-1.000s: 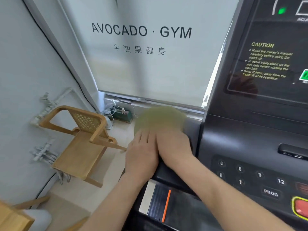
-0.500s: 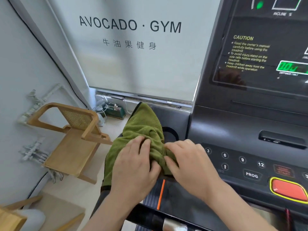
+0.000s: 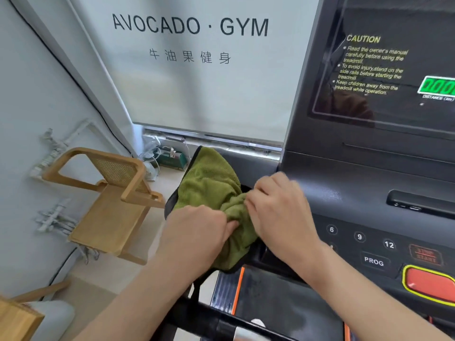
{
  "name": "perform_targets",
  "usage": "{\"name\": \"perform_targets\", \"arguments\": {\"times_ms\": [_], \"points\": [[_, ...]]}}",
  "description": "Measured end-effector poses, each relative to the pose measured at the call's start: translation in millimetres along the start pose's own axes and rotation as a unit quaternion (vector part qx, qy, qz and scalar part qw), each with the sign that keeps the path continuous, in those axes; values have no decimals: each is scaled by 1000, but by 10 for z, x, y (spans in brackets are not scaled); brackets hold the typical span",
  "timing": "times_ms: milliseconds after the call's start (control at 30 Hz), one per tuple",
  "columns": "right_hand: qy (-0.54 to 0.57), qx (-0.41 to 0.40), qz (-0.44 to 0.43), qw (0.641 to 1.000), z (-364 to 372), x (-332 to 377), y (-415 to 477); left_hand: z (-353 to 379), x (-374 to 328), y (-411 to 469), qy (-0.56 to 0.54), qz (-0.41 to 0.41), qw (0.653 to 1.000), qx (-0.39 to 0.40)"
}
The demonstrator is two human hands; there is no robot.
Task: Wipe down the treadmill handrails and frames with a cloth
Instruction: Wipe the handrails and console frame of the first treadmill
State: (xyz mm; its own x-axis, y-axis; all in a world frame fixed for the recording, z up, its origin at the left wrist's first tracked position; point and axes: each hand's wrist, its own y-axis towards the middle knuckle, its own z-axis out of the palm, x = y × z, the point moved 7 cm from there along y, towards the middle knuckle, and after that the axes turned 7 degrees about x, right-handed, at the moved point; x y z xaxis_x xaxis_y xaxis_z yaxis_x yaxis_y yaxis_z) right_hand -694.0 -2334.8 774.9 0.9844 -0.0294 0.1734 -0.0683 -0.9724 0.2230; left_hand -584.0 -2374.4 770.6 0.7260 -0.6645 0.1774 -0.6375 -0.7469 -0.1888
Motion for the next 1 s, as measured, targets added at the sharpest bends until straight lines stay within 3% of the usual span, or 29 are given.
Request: {"name": "perform_targets", "arguments": {"times_ms": [133, 233, 367, 433, 567, 667, 767, 1000], "points": [[25, 80, -65, 994, 208, 192, -210, -59, 54, -200, -29, 30, 999, 13], [-30, 121, -43, 991, 300, 80, -160, -117, 148, 143, -235, 62, 970, -22], [-67, 146, -35, 986, 298, 8, -101, 257, 241, 473, -139, 71, 987, 35], [-56, 121, -29, 991, 235, 26, 62, 297, 295, 271, -95, 59, 994, -3], [65, 81, -5, 995, 236, 179, 300, 396, 467, -172, -138, -50, 989, -11], [71, 156, -95, 981, 375, 436, 147, 390, 492, -300, -177, -85, 978, -66], [97, 195, -150, 965, 423, 487, 55, 320, 414, -441, -191, -86, 965, -160], [23, 233, -155, 960, 578, 299, 63, 389, 244, -476, -202, -21, 969, -140]]}}
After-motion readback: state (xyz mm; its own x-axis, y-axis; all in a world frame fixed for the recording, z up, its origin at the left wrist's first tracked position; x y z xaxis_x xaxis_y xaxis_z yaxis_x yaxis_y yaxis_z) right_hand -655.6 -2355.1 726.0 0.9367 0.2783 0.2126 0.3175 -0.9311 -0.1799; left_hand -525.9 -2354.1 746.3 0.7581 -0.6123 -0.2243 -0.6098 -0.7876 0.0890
